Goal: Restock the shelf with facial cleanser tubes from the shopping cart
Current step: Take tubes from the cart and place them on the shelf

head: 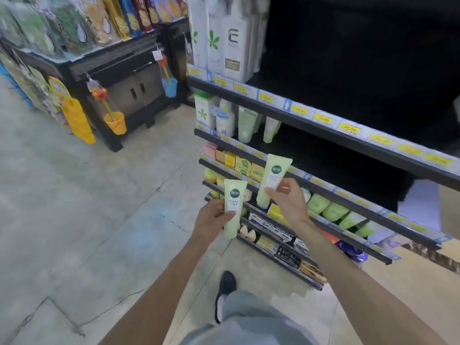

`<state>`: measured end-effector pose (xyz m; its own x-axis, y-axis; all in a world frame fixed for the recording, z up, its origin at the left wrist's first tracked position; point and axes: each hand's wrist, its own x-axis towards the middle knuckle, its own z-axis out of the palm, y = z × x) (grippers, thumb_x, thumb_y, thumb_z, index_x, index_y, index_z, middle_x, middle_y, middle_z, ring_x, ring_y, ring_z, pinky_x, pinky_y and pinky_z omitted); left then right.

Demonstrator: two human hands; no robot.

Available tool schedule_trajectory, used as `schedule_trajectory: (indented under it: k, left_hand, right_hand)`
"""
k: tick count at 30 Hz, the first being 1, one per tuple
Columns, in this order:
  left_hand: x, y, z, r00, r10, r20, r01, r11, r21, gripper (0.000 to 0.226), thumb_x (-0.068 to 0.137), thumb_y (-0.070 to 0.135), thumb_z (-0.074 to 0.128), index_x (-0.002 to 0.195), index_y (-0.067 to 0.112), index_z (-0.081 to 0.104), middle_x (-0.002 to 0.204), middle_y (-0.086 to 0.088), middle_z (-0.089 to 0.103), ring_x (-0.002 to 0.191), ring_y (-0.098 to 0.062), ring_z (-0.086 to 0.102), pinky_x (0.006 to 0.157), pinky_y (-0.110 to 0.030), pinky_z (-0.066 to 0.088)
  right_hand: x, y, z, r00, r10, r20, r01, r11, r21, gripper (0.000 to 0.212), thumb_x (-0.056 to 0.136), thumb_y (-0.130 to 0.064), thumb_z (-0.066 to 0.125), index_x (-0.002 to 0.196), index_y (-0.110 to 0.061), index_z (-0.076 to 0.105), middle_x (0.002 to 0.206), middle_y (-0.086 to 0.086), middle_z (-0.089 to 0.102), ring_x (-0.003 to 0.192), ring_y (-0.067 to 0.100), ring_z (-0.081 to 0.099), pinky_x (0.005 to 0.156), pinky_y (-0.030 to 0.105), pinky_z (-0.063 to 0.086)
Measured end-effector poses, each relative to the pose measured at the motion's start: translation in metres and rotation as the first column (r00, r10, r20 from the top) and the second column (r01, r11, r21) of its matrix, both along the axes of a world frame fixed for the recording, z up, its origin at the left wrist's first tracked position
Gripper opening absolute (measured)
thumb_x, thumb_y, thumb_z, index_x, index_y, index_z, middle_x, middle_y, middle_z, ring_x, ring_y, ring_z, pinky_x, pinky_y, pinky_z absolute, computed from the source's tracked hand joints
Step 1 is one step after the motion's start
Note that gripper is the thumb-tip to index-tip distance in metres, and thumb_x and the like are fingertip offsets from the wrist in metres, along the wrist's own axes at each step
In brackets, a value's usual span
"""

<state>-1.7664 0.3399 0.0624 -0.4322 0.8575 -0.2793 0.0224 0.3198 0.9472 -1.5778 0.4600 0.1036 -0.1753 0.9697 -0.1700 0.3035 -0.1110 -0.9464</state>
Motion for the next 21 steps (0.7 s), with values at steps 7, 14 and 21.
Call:
schedule_trajectory:
  k: [7,14,21]
  left_hand:
    - [-0.044,0.071,-0.006,1.0,-0.013,-0.012,0.013,1.0,-0.016,0.024,0.088,0.011,0.079,0.108,0.021,0.07,0.113,-0.002,0.074,0.101,-0.021,0.071,0.083,-0.034,0.058]
    - [-0.066,0.117,-0.008,0.996,-0.084,-0.032,0.083,0.996,-0.023,0.031,0.088,0.012,0.079,0.118,0.012,0.068,0.114,-0.005,0.069,0.097,-0.01,0.068,0.077,-0.02,0.056]
    - [-0.078,0.144,-0.019,0.992,-0.118,-0.035,0.116,0.992,-0.056,0.035,0.086,0.017,0.082,0.118,0.017,0.068,0.117,-0.002,0.069,0.111,-0.019,0.066,0.094,-0.038,0.057]
  right_hand:
    - [-0.048,0.099,0.002,0.991,-0.126,-0.051,0.131,0.986,0.1,0.032,0.09,-0.023,0.077,0.115,-0.019,0.057,0.113,-0.007,0.068,0.104,0.003,0.065,0.084,0.022,0.053]
    - [-0.076,0.15,-0.011,0.983,-0.176,-0.051,0.182,0.967,0.177,0.033,0.091,-0.019,0.076,0.116,-0.024,0.055,0.111,-0.014,0.066,0.103,-0.007,0.061,0.079,0.008,0.046]
    - [-0.095,0.177,-0.039,0.976,-0.179,0.128,0.147,0.963,0.224,0.031,0.091,-0.021,0.075,0.115,-0.012,0.058,0.111,-0.006,0.067,0.097,0.003,0.062,0.069,0.003,0.044]
